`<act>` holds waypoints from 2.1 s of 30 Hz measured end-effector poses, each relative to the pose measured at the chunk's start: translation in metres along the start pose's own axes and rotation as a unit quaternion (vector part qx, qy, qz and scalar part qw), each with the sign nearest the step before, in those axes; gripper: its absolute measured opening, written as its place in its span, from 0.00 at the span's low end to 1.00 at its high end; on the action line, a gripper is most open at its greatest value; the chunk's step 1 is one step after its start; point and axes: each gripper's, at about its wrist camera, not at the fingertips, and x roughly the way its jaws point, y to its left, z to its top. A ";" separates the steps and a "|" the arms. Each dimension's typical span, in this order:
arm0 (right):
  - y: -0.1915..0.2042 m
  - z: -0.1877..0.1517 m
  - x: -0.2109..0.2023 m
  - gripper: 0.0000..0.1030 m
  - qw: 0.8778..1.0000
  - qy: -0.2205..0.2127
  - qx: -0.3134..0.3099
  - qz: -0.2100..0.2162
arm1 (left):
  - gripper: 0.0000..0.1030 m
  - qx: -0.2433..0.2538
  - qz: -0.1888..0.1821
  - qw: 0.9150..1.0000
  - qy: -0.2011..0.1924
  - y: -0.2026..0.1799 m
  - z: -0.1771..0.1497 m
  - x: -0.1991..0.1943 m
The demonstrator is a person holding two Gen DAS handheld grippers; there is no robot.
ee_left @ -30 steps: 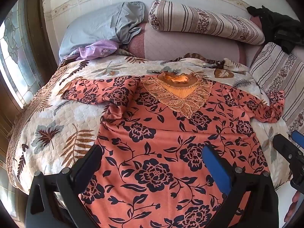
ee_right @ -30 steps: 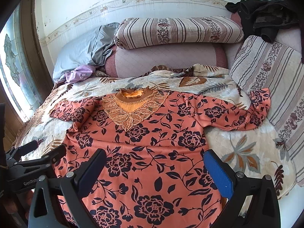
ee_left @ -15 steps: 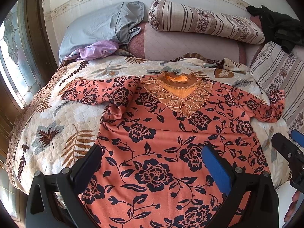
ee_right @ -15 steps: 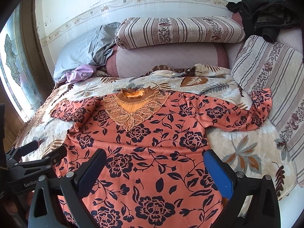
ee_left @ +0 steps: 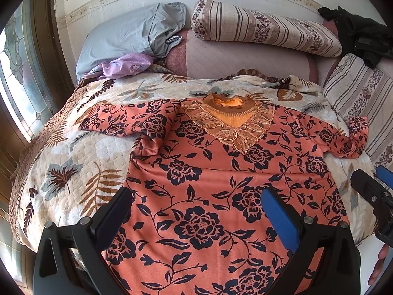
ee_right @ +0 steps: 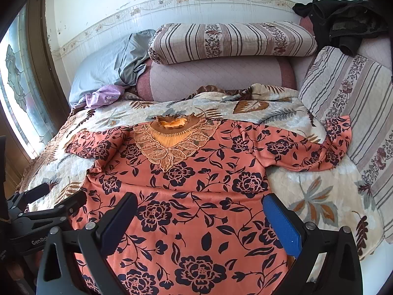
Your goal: Fold small clothes
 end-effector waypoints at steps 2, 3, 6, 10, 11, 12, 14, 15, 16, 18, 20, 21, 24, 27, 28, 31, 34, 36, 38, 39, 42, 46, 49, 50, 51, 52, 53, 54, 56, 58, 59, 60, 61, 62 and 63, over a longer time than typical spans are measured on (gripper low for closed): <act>-0.001 0.000 0.001 1.00 1.000 0.000 0.001 0.001 | 1.00 0.000 0.001 1.000 0.000 0.000 0.000 0.000; -0.001 0.000 0.001 1.00 1.000 0.000 0.001 0.001 | 1.00 0.000 0.000 1.000 0.003 0.000 0.000 0.000; -0.001 -0.001 0.001 1.00 1.000 0.001 0.001 0.001 | 1.00 -0.004 -0.005 1.000 0.009 0.000 0.000 0.001; -0.002 -0.001 0.003 1.00 1.000 0.001 0.003 0.003 | 1.00 -0.009 -0.010 1.000 0.023 0.001 0.000 0.003; -0.003 -0.002 0.004 1.00 1.000 0.002 0.004 0.003 | 1.00 -0.009 -0.009 1.000 0.023 0.001 0.000 0.003; -0.003 -0.002 0.005 1.00 1.000 0.003 0.004 0.003 | 1.00 -0.016 -0.017 0.999 0.031 0.001 -0.001 0.004; -0.003 -0.002 0.007 1.00 1.000 0.005 0.004 0.004 | 1.00 -0.025 -0.026 0.999 0.038 0.002 -0.001 0.006; -0.004 -0.002 0.007 1.00 1.000 0.005 0.004 0.006 | 1.00 -0.028 -0.029 0.998 0.038 0.003 -0.002 0.008; -0.005 -0.002 0.006 1.00 1.000 0.002 0.005 0.010 | 1.00 -0.030 -0.032 0.998 0.043 0.003 -0.002 0.010; -0.013 -0.004 0.006 1.00 1.000 -0.009 0.015 0.022 | 1.00 -0.034 -0.044 0.997 0.060 0.002 -0.004 0.017; -0.027 -0.008 0.011 1.00 0.999 -0.012 0.024 0.026 | 1.00 -0.034 -0.043 0.996 0.065 0.005 -0.006 0.019; -0.035 -0.010 0.017 1.00 0.999 -0.007 0.026 0.023 | 1.00 -0.034 -0.037 0.997 0.060 0.008 -0.007 0.020; -0.064 -0.015 0.039 1.00 0.999 0.033 0.027 0.000 | 1.00 -0.056 -0.028 0.996 0.064 0.024 -0.011 0.025; -0.099 -0.018 0.045 1.00 0.998 0.037 0.033 -0.037 | 1.00 -0.078 -0.019 0.993 0.082 0.039 -0.016 0.038; -0.111 -0.019 0.045 1.00 0.997 0.034 0.036 -0.053 | 1.00 -0.083 -0.019 0.993 0.086 0.042 -0.017 0.042; -0.146 -0.028 0.049 1.00 0.993 0.035 0.044 -0.107 | 1.00 -0.087 -0.017 0.992 0.092 0.044 -0.021 0.052; -0.183 -0.043 0.058 0.99 0.986 0.068 0.060 -0.142 | 1.00 -0.085 -0.028 0.991 0.098 0.040 -0.029 0.064; -0.208 -0.050 0.057 0.99 0.982 0.074 0.073 -0.156 | 1.00 -0.076 -0.028 0.990 0.114 0.036 -0.035 0.076; -0.229 -0.049 0.053 0.98 0.980 0.064 0.076 -0.171 | 1.00 -0.066 -0.025 0.989 0.128 0.031 -0.039 0.086; -0.237 -0.045 0.051 0.98 0.979 0.056 0.075 -0.180 | 1.00 -0.061 -0.022 0.989 0.132 0.029 -0.039 0.089; -0.263 -0.024 0.055 0.91 0.978 0.032 0.062 -0.197 | 1.00 -0.054 -0.018 0.990 0.132 0.022 -0.038 0.095; -0.299 0.018 0.090 0.57 0.979 0.033 0.066 -0.189 | 1.00 -0.046 -0.015 0.990 0.133 0.018 -0.038 0.100; -0.330 0.049 0.123 0.50 0.978 0.045 0.130 -0.158 | 1.00 -0.035 -0.008 0.990 0.139 0.016 -0.040 0.104; -0.342 0.059 0.133 0.50 0.975 0.048 0.160 -0.146 | 1.00 -0.033 -0.006 0.989 0.141 0.017 -0.041 0.105; -0.354 0.069 0.142 0.50 0.970 0.048 0.188 -0.143 | 1.00 -0.031 -0.004 0.989 0.144 0.019 -0.041 0.106; -0.363 0.078 0.153 0.51 0.966 0.047 0.206 -0.146 | 1.00 -0.030 -0.001 0.989 0.146 0.021 -0.043 0.107; -0.368 0.087 0.162 0.51 0.964 0.047 0.208 -0.161 | 1.00 -0.031 0.002 0.989 0.147 0.023 -0.044 0.107; -0.370 0.096 0.170 0.51 0.962 0.049 0.197 -0.182 | 1.00 -0.033 0.006 0.989 0.147 0.026 -0.045 0.107; -0.370 0.112 0.190 0.51 0.962 0.058 0.177 -0.199 | 1.00 -0.037 0.012 0.988 0.149 0.032 -0.047 0.109; -0.373 0.124 0.207 0.51 0.957 0.069 0.178 -0.218 | 1.00 -0.041 0.017 0.987 0.153 0.037 -0.049 0.112; -0.377 0.128 0.215 0.52 0.950 0.073 0.191 -0.234 | 1.00 -0.042 0.019 0.987 0.156 0.038 -0.050 0.114; -0.381 0.131 0.221 0.55 0.942 0.076 0.206 -0.255 | 1.00 -0.041 0.020 0.986 0.160 0.039 -0.051 0.117; -0.386 0.132 0.228 0.62 0.931 0.080 0.213 -0.286 | 1.00 -0.040 0.022 0.985 0.164 0.040 -0.051 0.119; -0.388 0.134 0.237 0.63 0.923 0.088 0.205 -0.314 | 1.00 -0.038 0.024 0.985 0.166 0.040 -0.052 0.121; -0.389 0.134 0.250 0.63 0.917 0.105 0.184 -0.339 | 1.00 -0.037 0.025 0.985 0.167 0.041 -0.053 0.123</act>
